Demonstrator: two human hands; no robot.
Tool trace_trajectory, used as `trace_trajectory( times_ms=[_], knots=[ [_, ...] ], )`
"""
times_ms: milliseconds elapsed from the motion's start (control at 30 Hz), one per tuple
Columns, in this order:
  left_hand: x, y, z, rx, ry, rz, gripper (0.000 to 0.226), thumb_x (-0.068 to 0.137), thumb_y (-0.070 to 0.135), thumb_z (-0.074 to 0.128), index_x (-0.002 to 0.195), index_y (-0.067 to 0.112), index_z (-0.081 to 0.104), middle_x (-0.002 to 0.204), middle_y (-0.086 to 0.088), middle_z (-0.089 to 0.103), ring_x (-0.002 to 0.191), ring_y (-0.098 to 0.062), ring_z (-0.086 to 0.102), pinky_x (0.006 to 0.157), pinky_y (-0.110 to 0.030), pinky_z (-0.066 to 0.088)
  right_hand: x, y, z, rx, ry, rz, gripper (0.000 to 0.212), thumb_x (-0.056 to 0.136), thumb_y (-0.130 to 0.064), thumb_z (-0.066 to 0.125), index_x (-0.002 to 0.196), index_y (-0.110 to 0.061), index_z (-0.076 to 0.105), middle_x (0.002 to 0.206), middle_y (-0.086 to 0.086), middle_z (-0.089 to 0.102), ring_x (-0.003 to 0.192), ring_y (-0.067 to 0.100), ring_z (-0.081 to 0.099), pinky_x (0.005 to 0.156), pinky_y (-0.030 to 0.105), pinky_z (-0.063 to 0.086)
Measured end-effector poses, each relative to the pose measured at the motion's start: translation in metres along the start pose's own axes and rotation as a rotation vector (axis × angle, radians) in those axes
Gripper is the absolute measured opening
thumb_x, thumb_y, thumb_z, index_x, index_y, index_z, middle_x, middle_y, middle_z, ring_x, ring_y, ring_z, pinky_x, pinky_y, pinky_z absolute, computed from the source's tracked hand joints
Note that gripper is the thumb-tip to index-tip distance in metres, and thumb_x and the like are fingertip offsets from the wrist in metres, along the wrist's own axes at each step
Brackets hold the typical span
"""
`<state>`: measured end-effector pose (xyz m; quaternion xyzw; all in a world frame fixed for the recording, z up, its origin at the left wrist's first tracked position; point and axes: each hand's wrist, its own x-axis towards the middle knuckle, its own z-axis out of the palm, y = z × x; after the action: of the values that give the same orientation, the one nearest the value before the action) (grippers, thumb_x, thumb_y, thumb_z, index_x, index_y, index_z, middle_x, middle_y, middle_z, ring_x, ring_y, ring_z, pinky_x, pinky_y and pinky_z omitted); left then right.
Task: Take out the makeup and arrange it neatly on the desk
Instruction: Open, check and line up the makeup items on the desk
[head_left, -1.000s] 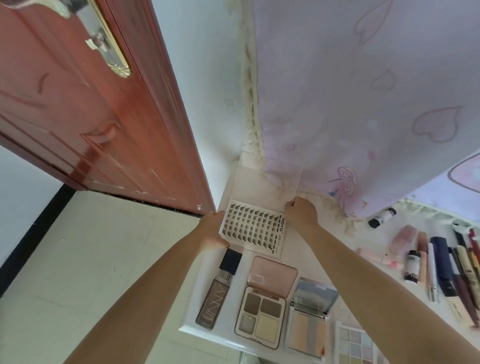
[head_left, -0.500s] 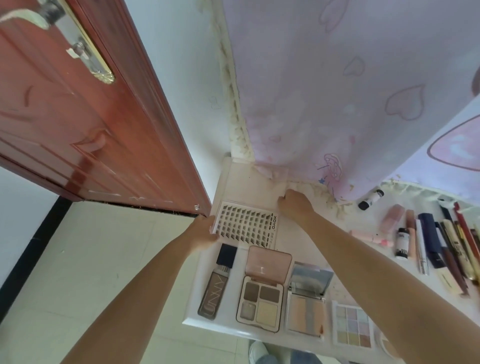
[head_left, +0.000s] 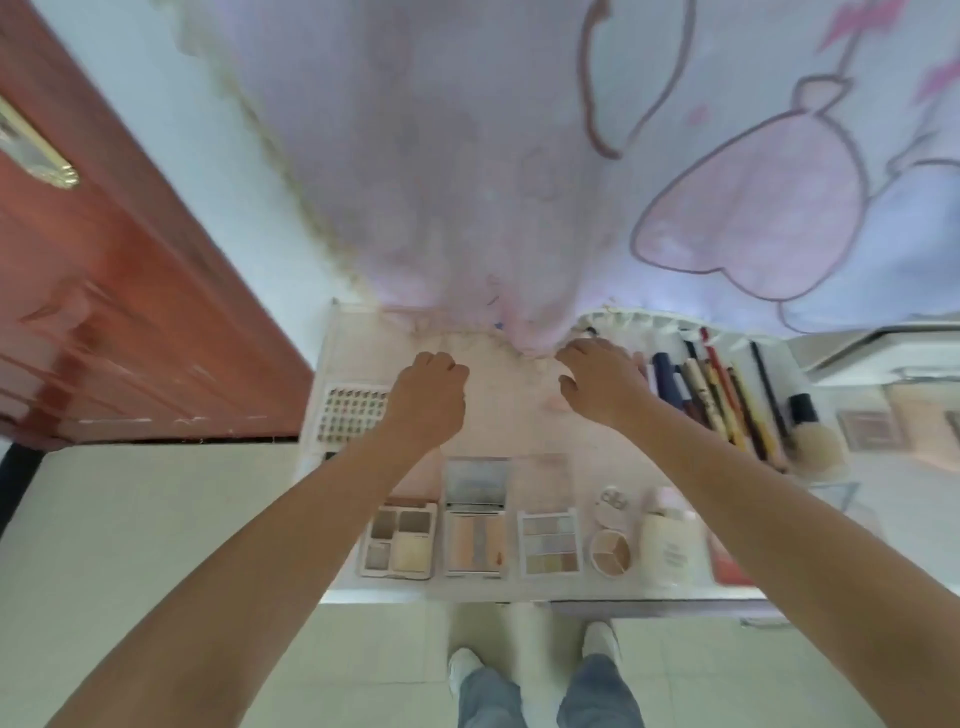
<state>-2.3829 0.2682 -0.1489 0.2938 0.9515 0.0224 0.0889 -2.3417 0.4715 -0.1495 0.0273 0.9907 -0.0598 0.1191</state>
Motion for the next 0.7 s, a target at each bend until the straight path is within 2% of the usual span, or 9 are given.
trace_trajectory(
  times_ms=[267,367,467,700],
  knots=[
    [0.025,0.207,0.012,0.041,-0.058,0.180,0.039,0.092,0.016,0.039,0.130,0.009,0.041,0.139,-0.011,0.038,0.123,-0.028,0.039,0.094,-0.037,0.042,-0.128,0.177,-0.006,-0.042,0.125,0.119,0.033,0.090,-0.019,0.040,0.119,-0.007,0.051,0.125,0.010,0.052,0.119,0.026,0.044,0.102,0.036,0.035],
    [0.026,0.279,0.030,0.018,-0.057,0.222,0.032,0.093,0.020,0.037,0.121,0.011,0.047,0.124,-0.008,0.048,0.119,-0.027,0.041,0.103,-0.040,0.035,-0.175,0.244,0.007,0.017,0.135,0.141,0.035,0.090,-0.017,0.043,0.121,-0.007,0.053,0.127,0.010,0.053,0.121,0.025,0.044,0.103,0.032,0.029],
    [0.023,0.339,0.047,-0.078,-0.060,0.242,0.029,0.093,0.017,0.037,0.119,0.011,0.049,0.122,-0.007,0.050,0.115,-0.024,0.043,0.096,-0.033,0.037,-0.213,0.296,0.021,0.117,0.145,0.211,0.035,0.089,-0.014,0.046,0.122,-0.005,0.053,0.127,0.011,0.053,0.122,0.028,0.043,0.101,0.032,0.031],
    [0.020,0.433,0.066,-0.131,-0.128,0.249,0.034,0.093,0.019,0.038,0.125,0.011,0.047,0.128,-0.007,0.047,0.119,-0.023,0.039,0.098,-0.033,0.034,-0.269,0.386,0.046,0.287,0.202,0.351,0.028,0.084,-0.004,0.054,0.110,0.004,0.061,0.112,0.020,0.062,0.112,0.035,0.052,0.093,0.040,0.040]
  ],
)
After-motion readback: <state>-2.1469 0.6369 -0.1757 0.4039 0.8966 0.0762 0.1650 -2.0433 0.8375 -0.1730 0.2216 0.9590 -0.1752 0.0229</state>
